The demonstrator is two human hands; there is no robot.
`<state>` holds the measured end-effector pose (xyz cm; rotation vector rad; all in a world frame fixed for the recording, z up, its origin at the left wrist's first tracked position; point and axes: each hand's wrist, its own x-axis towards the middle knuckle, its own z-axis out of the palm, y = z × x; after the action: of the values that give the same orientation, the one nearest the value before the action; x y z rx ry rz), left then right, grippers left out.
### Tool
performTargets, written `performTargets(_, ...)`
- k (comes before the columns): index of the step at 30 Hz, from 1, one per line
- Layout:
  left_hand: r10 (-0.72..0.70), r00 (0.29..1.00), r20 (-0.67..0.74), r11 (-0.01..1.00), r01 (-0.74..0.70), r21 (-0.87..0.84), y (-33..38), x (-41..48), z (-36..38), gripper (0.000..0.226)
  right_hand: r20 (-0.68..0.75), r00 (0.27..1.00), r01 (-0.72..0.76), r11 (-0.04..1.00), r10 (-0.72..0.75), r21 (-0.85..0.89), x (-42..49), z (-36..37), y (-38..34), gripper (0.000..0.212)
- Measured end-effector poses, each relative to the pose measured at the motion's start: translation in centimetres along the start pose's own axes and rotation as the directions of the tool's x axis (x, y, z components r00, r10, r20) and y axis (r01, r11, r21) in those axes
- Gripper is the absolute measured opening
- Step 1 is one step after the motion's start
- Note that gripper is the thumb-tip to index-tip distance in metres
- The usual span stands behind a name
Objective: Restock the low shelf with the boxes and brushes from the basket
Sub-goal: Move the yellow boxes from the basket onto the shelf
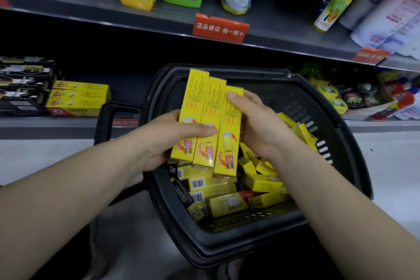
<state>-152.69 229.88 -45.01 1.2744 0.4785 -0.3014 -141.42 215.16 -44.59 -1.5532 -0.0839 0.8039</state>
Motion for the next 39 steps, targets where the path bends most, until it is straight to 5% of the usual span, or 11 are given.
performTargets(6,0.092,0.981,-0.17,0.993,-0.103,-0.052,1.6,-3.5,-6.4,0.048,0.045,0.996,0.079,0.978,-0.072,-0.191,2.1,5.6,-1.1,0.016)
performTargets(11,0.115,0.915,-0.387,0.976,-0.177,-0.129,1.0,-7.6,-15.4,0.041,0.03,0.985,0.171,0.946,-0.169,-0.275,5.7,12.8,-3.5,0.017)
performTargets(16,0.111,0.832,-0.543,0.971,-0.208,-0.12,-1.6,-11.2,-23.3,0.039,0.14,0.989,0.066,0.984,-0.043,-0.166,9.9,21.5,-4.8,0.016)
performTargets(20,0.072,0.738,-0.671,0.975,-0.194,-0.109,-3.0,-10.8,-28.1,0.035,0.204,0.975,-0.012,0.943,0.084,-0.333,13.6,26.7,-3.0,0.023)
performTargets(30,-0.043,0.711,-0.702,0.964,-0.155,-0.216,-4.9,-5.7,-32.5,0.054,-0.015,0.999,-0.039,0.871,0.037,-0.49,26.3,29.0,1.7,0.04)
performTargets(36,-0.073,0.713,-0.697,0.932,-0.201,-0.303,-4.7,-2.6,-33.3,0.049,0.09,0.991,0.129,0.563,-0.096,-0.817,31.7,29.7,5.1,0.054)
performTargets(39,-0.081,0.717,-0.693,0.921,-0.212,-0.328,-4.6,-1.4,-33.6,0.044,0.186,0.979,0.202,0.538,-0.085,-0.818,33.5,30.0,7.5,0.043)
